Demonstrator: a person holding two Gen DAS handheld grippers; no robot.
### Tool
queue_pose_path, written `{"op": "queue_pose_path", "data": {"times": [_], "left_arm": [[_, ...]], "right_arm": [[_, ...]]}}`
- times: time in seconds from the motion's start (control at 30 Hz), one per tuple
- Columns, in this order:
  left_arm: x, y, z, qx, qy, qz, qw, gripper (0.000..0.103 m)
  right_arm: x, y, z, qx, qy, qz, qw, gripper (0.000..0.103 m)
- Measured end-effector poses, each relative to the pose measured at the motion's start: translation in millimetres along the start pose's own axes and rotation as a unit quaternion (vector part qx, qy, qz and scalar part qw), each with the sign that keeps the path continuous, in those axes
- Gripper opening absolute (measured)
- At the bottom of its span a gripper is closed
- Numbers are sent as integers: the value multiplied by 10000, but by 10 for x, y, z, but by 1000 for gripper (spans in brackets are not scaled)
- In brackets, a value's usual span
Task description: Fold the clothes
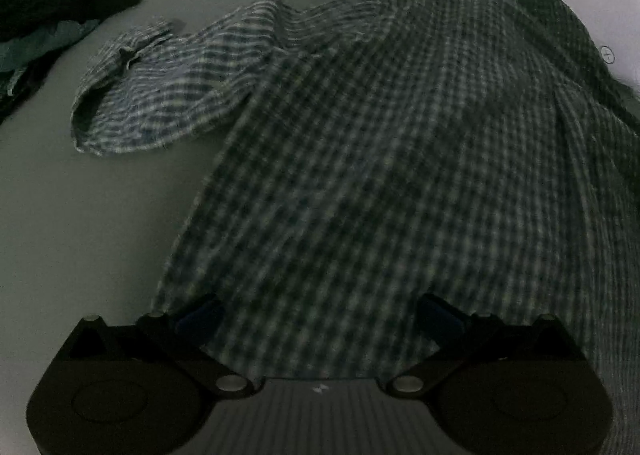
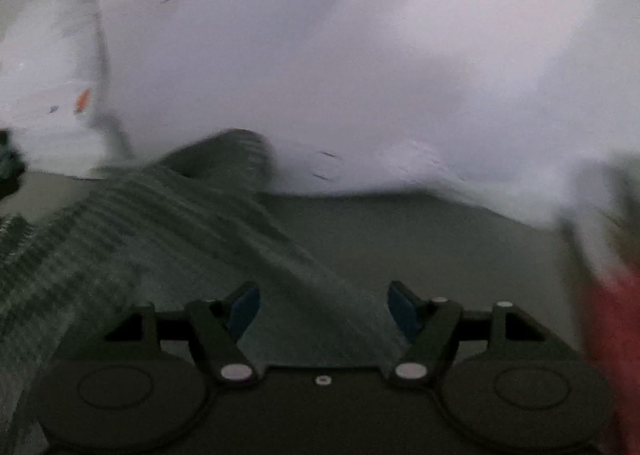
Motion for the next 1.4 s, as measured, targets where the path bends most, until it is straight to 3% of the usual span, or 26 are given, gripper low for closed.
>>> {"op": "queue_pose_path", "data": {"times": [0.17, 0.2, 0.27, 0.3, 0.43, 0.57, 0.6, 0.67, 0.7, 0.8, 0.87, 1.0, 1.13, 1.27, 1.4], "left_arm": [[16, 125, 42, -55, -14, 4, 10000, 103], [15, 146, 50, -75, -16, -5, 10000, 103], [15, 193, 66, -114, -18, -8, 9999, 103], [12, 212, 69, -122, -19, 8, 9999, 103], [27, 302, 111, -247, 4, 17, 9997, 103], [29, 344, 146, -310, 1, -30, 9995, 103], [29, 347, 149, -320, 2, -35, 9995, 103], [18, 334, 137, -322, 12, -53, 9995, 103], [15, 335, 126, -271, 19, -77, 9996, 103], [7, 336, 93, -116, 40, -150, 9998, 103], [8, 327, 23, -40, -78, -307, 9995, 103], [-37, 238, -315, -440, -510, -433, 9968, 103], [-67, 26, -719, -1043, -529, -193, 9930, 103], [120, -241, -1037, -1433, -623, -296, 9873, 103], [448, -525, -1272, -1723, -572, -412, 9825, 103]], "right_arm": [[173, 302, 714, 137, 487, -121, 9986, 72], [183, 315, 802, 258, 511, -103, 9983, 68], [198, 333, 977, 468, 634, -131, 9968, 19], [204, 335, 1033, 492, 711, -153, 9961, 3], [204, 414, 1117, 226, 483, -330, 9980, 2], [232, 500, 1298, 233, 308, -576, 9976, 2], [255, 497, 1280, 224, 214, -709, 9970, 4], [271, 502, 1245, 248, -90, -832, 9962, 22], [257, 510, 1194, 252, -363, -803, 9958, 47], [214, 494, 788, -21, -708, -437, 9965, 60], [239, 366, 351, -204, -774, -13, 9968, 90], [451, -211, -562, -268, -504, 779, 9953, 103], [886, -1016, -1121, 188, -277, 1083, 9936, 103], [1355, -1612, -1456, 687, -181, 781, 9944, 103], [1720, -1716, -1607, 741, -180, 172, 9969, 103]]}}
Point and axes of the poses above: each gripper's, at about its wrist camera, not at the fingertips, and z roughly the way its jaws point, x to its left, y to its top, the point moved 3 cm from there along z, roughly the way its jaws point, and after that the axes turned 4 degrees about -z, right-handed, at the moved point
